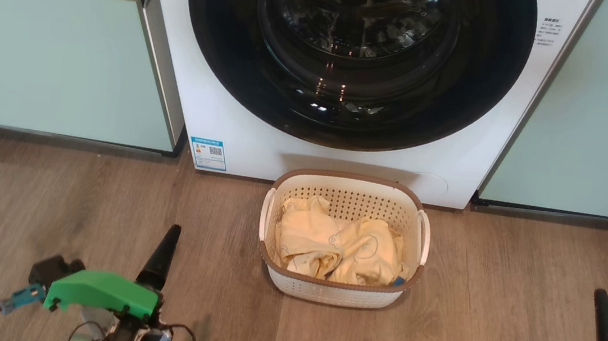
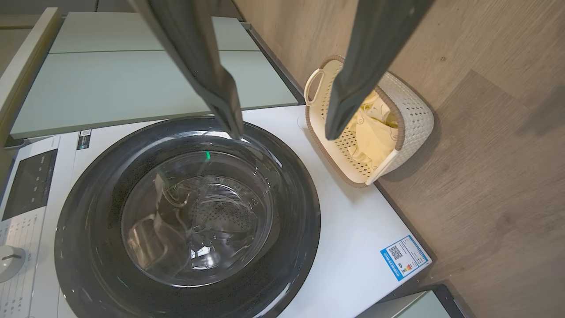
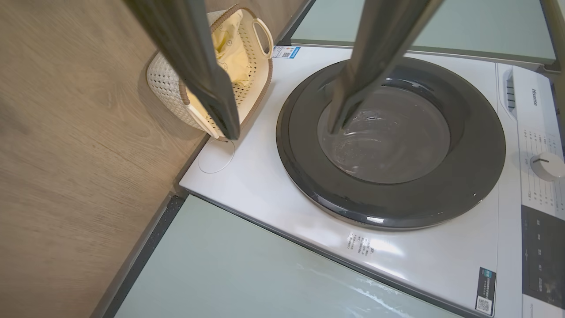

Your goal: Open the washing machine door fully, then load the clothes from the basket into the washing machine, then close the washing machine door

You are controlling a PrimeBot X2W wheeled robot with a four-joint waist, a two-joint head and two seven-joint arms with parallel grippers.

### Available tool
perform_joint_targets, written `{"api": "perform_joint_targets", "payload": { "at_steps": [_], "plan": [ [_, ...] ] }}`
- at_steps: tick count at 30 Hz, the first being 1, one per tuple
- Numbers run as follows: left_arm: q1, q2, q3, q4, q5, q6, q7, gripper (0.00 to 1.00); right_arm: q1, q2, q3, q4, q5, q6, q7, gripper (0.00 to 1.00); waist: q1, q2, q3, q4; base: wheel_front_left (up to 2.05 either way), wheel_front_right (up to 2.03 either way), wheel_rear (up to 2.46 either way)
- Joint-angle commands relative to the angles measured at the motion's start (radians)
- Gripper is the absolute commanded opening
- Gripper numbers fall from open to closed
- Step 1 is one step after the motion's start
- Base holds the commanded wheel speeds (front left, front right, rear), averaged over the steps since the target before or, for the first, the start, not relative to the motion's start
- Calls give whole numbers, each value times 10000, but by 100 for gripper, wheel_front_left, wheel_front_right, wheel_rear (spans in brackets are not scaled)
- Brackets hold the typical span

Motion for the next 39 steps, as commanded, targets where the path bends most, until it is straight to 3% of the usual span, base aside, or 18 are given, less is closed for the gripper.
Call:
{"api": "perform_joint_targets", "payload": {
  "at_steps": [1, 20, 39],
  "plan": [
    [-541, 213, 133, -343, 115, 26, -73, 100, -568, -264, 46, -360, -116, -10, -81, 100, -1, 0, 1, -1, 0, 0, 0],
    [-786, 592, -446, -646, 4202, 412, -662, 100, -560, -503, 158, -735, -5366, -15, -661, 100, -1, 0, -5, -40, 0, 0, 0],
    [-969, 704, -858, -799, 6594, 368, -1193, 100, -603, -577, 57, -928, -7953, -20, -1129, 100, -1, 0, 54, -59, 0, 0, 0]
  ]
}}
